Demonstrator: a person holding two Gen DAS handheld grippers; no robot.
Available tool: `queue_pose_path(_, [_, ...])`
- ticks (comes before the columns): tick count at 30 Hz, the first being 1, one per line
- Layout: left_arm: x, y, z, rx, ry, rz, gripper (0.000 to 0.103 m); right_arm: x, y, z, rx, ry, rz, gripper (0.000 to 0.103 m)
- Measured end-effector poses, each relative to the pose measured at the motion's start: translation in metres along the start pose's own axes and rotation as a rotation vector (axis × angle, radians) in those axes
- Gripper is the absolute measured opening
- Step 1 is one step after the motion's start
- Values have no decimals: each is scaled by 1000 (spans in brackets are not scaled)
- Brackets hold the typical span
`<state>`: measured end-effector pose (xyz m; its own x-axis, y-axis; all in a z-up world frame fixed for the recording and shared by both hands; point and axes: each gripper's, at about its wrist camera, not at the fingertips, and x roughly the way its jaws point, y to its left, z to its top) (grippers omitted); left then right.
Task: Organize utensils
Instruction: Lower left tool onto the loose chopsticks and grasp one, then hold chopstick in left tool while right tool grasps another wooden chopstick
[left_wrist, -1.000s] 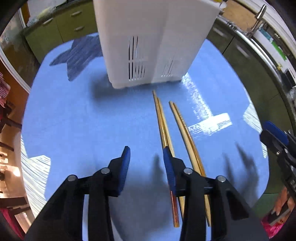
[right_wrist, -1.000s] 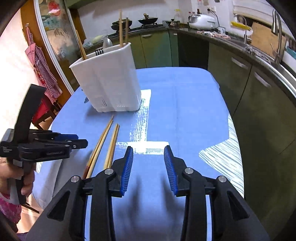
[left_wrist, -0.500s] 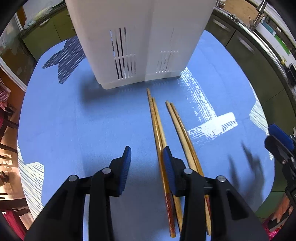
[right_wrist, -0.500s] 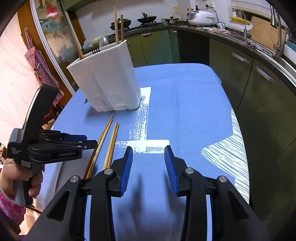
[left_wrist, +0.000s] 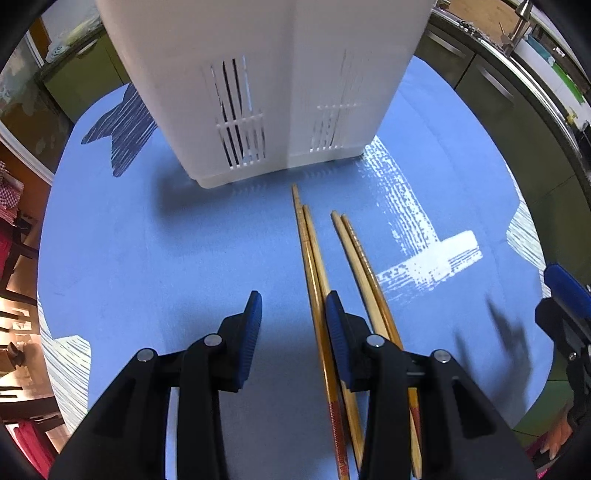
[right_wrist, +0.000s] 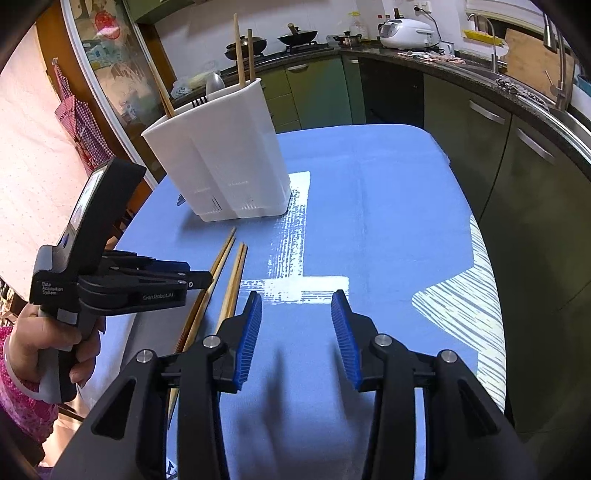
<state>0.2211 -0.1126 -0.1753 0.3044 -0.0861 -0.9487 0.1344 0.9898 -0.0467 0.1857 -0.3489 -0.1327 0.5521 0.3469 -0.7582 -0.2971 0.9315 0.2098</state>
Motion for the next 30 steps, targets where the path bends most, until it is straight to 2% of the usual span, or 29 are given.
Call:
queue_pose_path(6, [4,5,-2,-10,21,16,33,-1,-3,1,8,-3,3,40])
queue_pose_path(12, [10,-12,10,13,26,29,33,0,4,2,-6,2,9,40])
queue_pose_path(13, [10,-14,11,18,26,27,29,1,4,2,-9,4,8,40])
queue_pose_path(15, [9,-15,11,29,26,24,10,2,4,2,-15,10,6,40])
queue_pose_path(17, [8,-12,8,24,30,17,7,6,6,4,-21,23,10,42])
queue_pose_path(21, [2,9,-1,-19,7,4,6,20,10,10,-26,72,60,42])
queue_pose_path(25, [-19,30,-11,-49,-53,0,6,50,21,18,-45,177,98,42])
queue_pose_path(30, [-51,46,-26,-55,-121,-7,7,80,40,28,-79,272,118,31])
